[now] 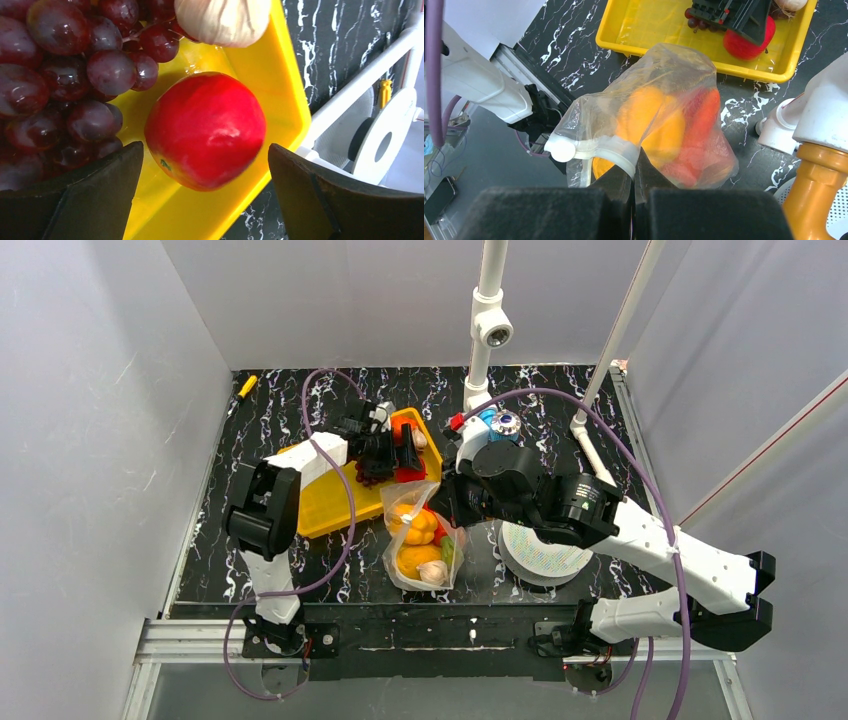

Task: Place the food in the zip-top bag and seal the zipper
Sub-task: Pick up the fake fruit from the bin.

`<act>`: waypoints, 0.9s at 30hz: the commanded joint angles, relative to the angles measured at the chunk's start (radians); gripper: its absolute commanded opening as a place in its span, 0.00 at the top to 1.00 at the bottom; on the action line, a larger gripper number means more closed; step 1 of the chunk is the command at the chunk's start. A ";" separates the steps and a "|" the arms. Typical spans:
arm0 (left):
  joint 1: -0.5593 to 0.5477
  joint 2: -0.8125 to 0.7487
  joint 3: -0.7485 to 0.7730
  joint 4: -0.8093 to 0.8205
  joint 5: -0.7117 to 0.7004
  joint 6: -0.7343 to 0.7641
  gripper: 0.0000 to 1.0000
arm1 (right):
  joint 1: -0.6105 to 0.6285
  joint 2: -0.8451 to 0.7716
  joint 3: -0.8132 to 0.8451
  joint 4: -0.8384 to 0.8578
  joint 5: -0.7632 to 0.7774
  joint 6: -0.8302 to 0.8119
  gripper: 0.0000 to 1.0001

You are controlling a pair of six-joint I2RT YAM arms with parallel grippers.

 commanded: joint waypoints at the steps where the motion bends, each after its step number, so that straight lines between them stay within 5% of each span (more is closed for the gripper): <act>1: -0.016 0.021 -0.022 0.036 -0.006 0.015 0.03 | -0.010 -0.048 -0.007 0.061 0.022 0.008 0.99; 6: -0.022 0.062 -0.020 0.036 0.009 0.024 0.13 | -0.010 -0.049 -0.013 0.063 0.023 0.008 0.99; 17: -0.013 -0.049 -0.009 -0.020 -0.032 0.067 0.65 | -0.010 -0.049 -0.023 0.070 0.023 0.012 0.99; 27: 0.091 -0.348 -0.040 -0.154 -0.023 0.074 0.83 | -0.010 -0.009 0.013 0.052 0.067 0.000 0.99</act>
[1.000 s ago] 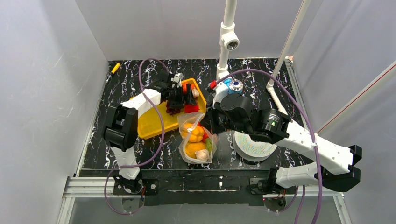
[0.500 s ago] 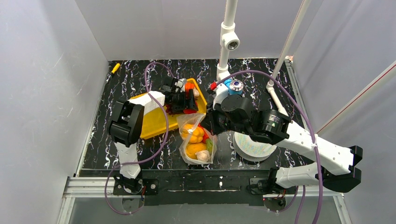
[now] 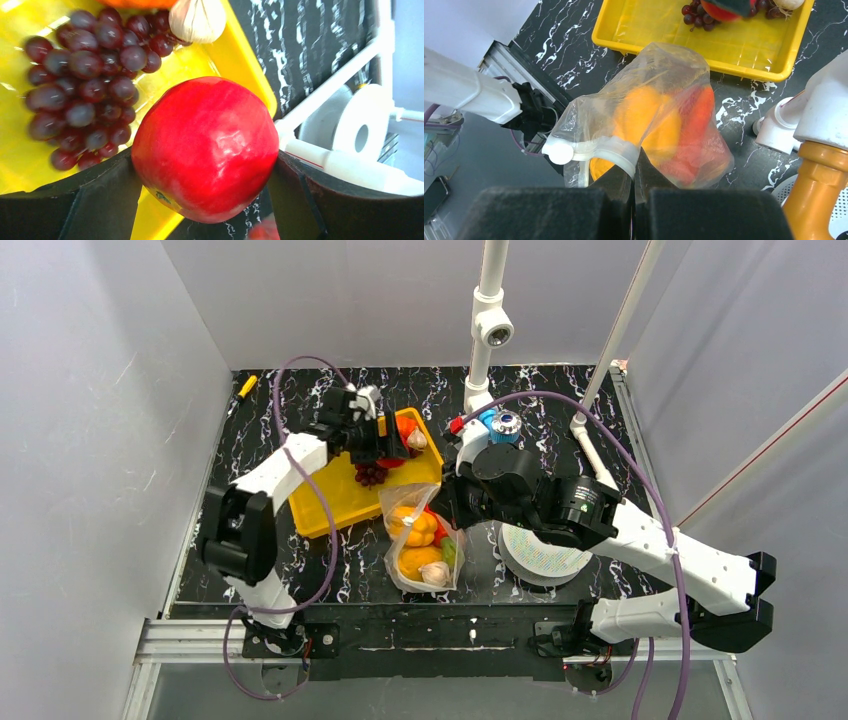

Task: Place the food in the zip-top bag and seal the zipper
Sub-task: Pick up the fake fruit from the bin, then place the fake fruit in the zipper food storage bag.

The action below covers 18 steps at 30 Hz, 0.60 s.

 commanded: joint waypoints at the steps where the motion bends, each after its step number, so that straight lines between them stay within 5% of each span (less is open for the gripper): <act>1: 0.060 -0.216 -0.016 -0.122 0.007 0.025 0.83 | -0.010 0.006 0.048 0.040 0.063 0.011 0.99; 13: 0.104 -0.783 -0.074 -0.481 -0.018 0.011 0.86 | -0.010 0.149 0.190 0.029 0.087 0.015 0.99; 18: 0.104 -0.981 -0.092 -0.555 0.109 -0.054 0.91 | -0.010 0.199 0.252 0.011 0.107 0.019 0.99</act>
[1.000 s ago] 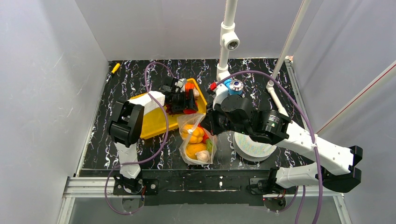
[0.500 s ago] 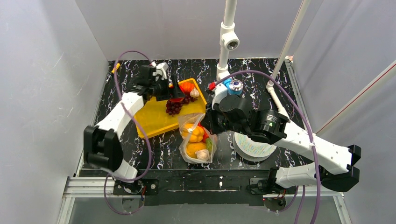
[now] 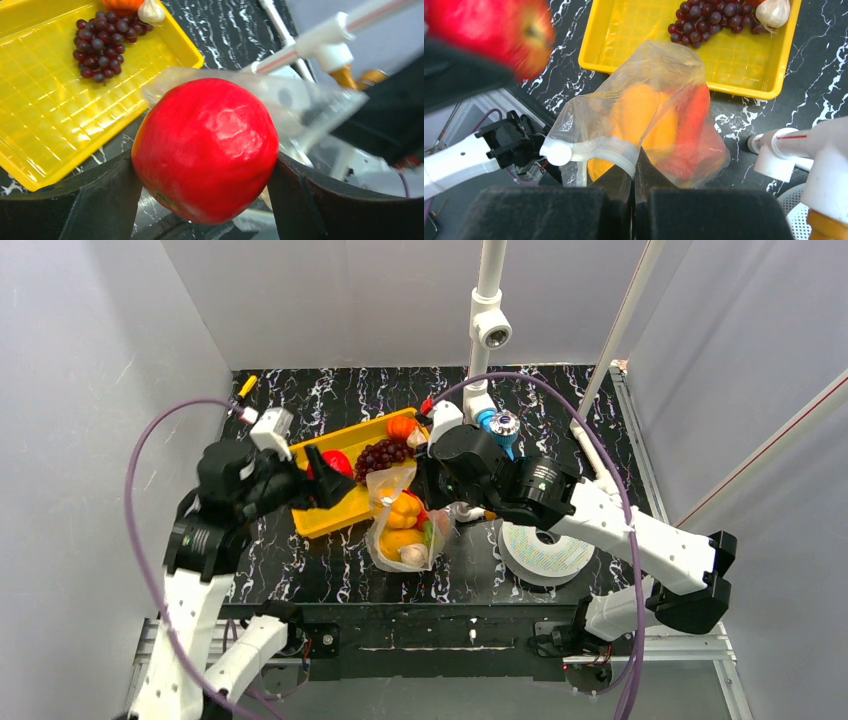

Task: Place the food in the zip-top bag and seal the zipper
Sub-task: Place the fake fruit in the zipper food storage bag.

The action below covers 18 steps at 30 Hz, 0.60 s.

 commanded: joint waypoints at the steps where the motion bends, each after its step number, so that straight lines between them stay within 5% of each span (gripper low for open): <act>1: 0.005 -0.129 -0.041 -0.104 0.154 -0.076 0.92 | -0.003 0.019 0.098 0.029 0.042 0.009 0.99; 8: 0.005 -0.243 -0.173 0.096 0.487 -0.322 0.92 | -0.002 0.088 0.169 0.023 0.024 0.048 0.99; 18: 0.005 -0.257 -0.259 0.095 0.547 -0.318 0.86 | 0.015 0.220 0.300 -0.010 -0.029 0.144 0.99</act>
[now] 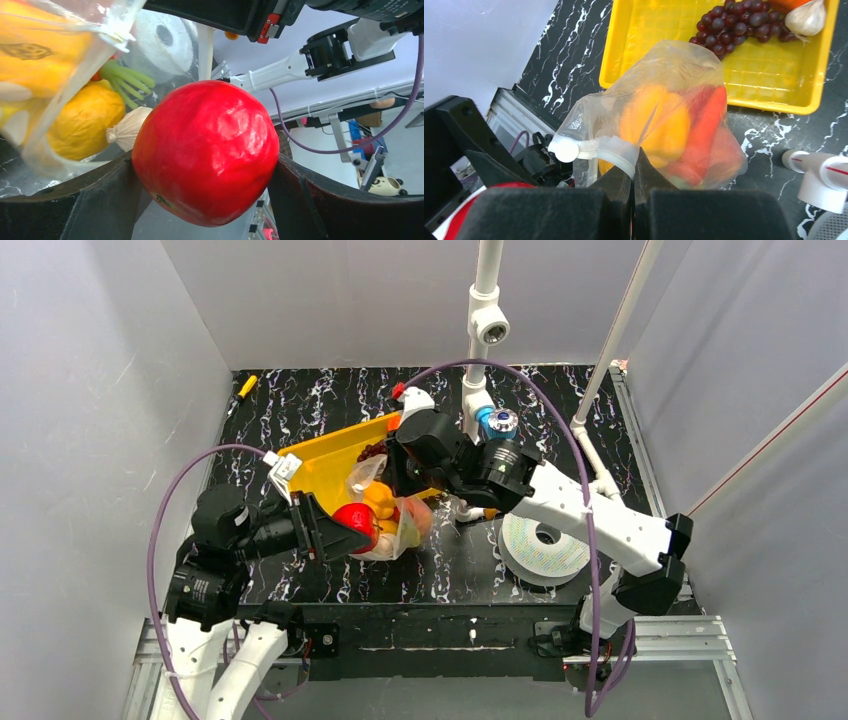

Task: Place the food in the zip-top bag and seal the zipper
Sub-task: Place the fake fruit in the zipper food storage bag.

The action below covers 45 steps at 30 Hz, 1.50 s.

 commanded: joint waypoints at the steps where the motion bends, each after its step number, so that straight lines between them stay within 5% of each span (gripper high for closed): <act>1: 0.004 0.025 -0.060 0.002 0.051 -0.014 0.86 | 0.012 0.029 0.082 0.027 -0.037 0.055 0.99; 6: 0.004 0.060 -0.146 -0.072 -0.040 0.045 0.80 | 0.012 0.052 0.079 0.039 -0.075 0.066 0.99; 13: 0.004 0.038 -0.186 -0.039 -0.130 0.023 0.35 | 0.012 0.053 0.042 0.053 -0.131 0.075 0.99; 16: 0.004 0.035 -0.210 0.015 -0.110 -0.005 0.26 | 0.013 0.054 0.031 0.063 -0.149 0.080 0.99; 20: 0.004 0.027 -0.226 0.055 -0.110 -0.032 0.26 | 0.012 0.060 0.030 0.067 -0.157 0.085 0.99; 25: 0.004 -0.012 -0.208 0.082 -0.111 -0.054 0.37 | 0.012 0.064 0.026 0.065 -0.152 0.088 0.99; 38: 0.003 -0.062 -0.253 0.183 -0.188 -0.161 0.02 | 0.013 0.067 0.013 0.118 -0.223 0.155 0.99; 45: 0.004 -0.075 -0.186 0.061 -0.196 -0.093 0.01 | 0.008 0.048 -0.005 0.113 -0.199 0.152 0.99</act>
